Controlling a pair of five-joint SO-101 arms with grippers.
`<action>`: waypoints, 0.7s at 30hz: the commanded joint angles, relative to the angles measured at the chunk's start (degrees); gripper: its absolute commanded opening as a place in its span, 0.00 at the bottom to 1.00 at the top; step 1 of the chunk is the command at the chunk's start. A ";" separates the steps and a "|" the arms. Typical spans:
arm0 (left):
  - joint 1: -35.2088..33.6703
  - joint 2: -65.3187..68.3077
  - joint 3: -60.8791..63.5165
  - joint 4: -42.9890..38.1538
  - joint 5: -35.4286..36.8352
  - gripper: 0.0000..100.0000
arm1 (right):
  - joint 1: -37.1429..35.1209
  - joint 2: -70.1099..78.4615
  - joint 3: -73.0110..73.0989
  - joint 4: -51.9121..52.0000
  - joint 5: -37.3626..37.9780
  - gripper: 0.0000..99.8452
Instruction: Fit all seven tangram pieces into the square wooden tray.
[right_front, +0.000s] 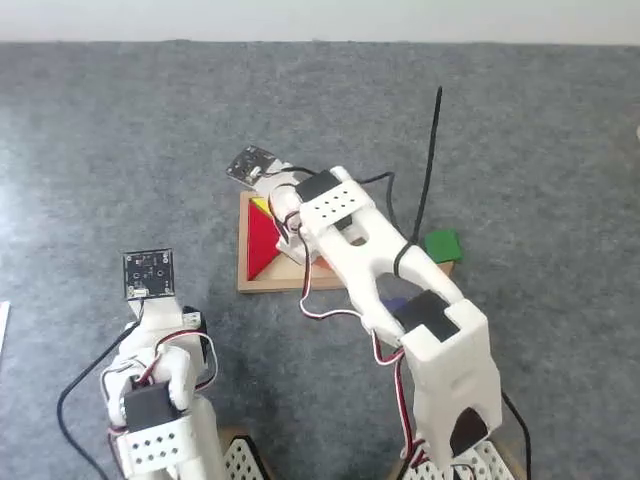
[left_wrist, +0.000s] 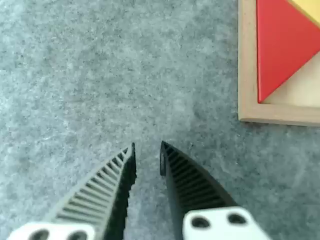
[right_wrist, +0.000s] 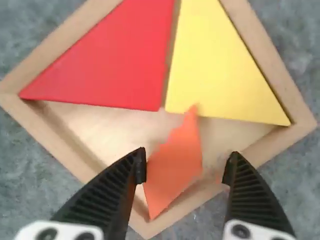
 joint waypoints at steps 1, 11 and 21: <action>-0.35 -1.05 -0.66 0.18 -0.09 0.08 | 0.40 -1.27 -1.32 0.40 -0.79 0.24; -0.35 -1.05 -0.66 0.18 -0.09 0.08 | -2.07 -5.32 -1.14 4.79 -0.79 0.24; -0.35 -1.05 -0.66 0.18 -0.09 0.08 | -1.27 -2.15 -1.32 3.56 -0.97 0.24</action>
